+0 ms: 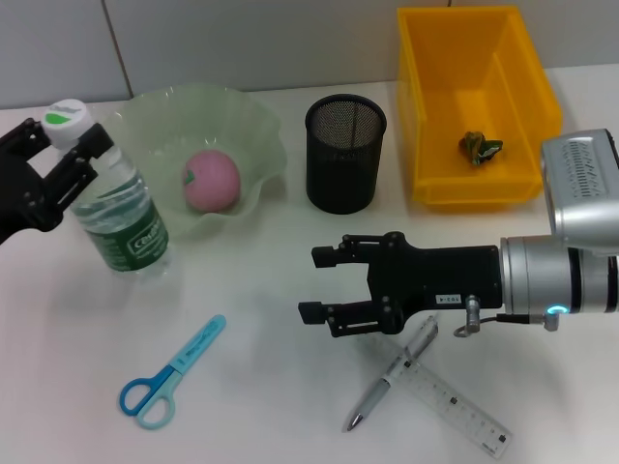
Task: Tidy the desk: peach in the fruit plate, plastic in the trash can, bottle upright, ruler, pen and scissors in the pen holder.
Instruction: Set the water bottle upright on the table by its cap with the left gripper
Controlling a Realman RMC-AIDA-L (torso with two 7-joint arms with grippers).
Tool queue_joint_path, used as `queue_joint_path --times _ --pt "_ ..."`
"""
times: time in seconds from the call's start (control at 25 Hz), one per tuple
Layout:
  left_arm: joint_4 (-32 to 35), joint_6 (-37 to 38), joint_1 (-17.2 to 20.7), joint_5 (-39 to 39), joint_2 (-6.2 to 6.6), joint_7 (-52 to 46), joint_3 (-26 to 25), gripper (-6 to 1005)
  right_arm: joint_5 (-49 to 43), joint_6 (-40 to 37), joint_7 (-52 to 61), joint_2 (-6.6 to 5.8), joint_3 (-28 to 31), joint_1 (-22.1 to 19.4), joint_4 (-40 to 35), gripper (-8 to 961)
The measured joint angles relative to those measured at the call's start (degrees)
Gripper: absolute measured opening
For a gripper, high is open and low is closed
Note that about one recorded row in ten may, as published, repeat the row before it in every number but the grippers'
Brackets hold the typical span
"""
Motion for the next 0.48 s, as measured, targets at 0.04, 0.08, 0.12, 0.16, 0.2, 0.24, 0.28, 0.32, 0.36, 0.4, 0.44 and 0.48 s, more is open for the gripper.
queue_joint_path --times 0.04,0.08,0.12,0.16,0.2,0.24,0.28,0.32,0.36,0.4,0.44,0.48 --pt "0.0 -1.4 0.2 0.0 -0.01 0.2 -0.5 439 0.0 0.0 0.0 0.0 0.0 -0.2 -0.1 770" --pt "0.0 -2.1 0.2 0.0 -0.01 0.3 -0.6 439 0.0 0.0 0.0 0.0 0.0 -0.2 -0.1 771" --pt "0.0 -2.1 0.2 0.0 -0.01 0.3 -0.6 439 0.0 0.0 0.0 -0.01 0.0 -0.2 -0.2 771" --pt "0.0 -2.6 0.2 0.0 -0.02 0.4 -0.7 439 0.1 0.0 -0.1 -0.01 0.0 -0.2 -0.2 771" --pt "0.0 -3.9 0.2 0.0 -0.06 0.4 -0.9 439 0.1 -0.1 -0.4 -0.01 0.0 -0.2 -0.3 771" --pt "0.0 -4.6 0.1 0.1 -0.08 0.4 -0.9 439 0.1 -0.1 -0.6 0.0 0.0 -0.2 -0.3 771" --pt "0.0 -5.0 0.1 0.2 -0.09 0.4 -0.9 439 0.2 -0.1 -1.0 0.0 0.0 -0.2 -0.3 771" --pt "0.0 -5.6 0.2 0.2 -0.11 0.4 -0.9 439 0.4 -0.1 -1.7 0.02 0.0 -0.2 -0.2 771" --pt "0.0 -5.6 0.2 0.2 -0.11 0.4 -0.9 439 0.5 -0.1 -2.4 0.04 0.0 -0.3 -0.1 771" --pt "0.0 -5.6 0.2 0.2 -0.11 0.4 -0.9 439 0.7 -0.1 -3.2 0.05 0.0 -0.5 0.0 771" --pt "-0.2 -6.9 0.3 0.1 -0.12 0.4 -0.9 439 0.8 -0.1 -4.0 0.06 0.0 -0.6 0.0 771" --pt "-0.4 -7.4 0.2 0.1 -0.12 0.4 -0.9 439 0.9 -0.1 -4.7 0.06 0.0 -0.8 0.0 771"
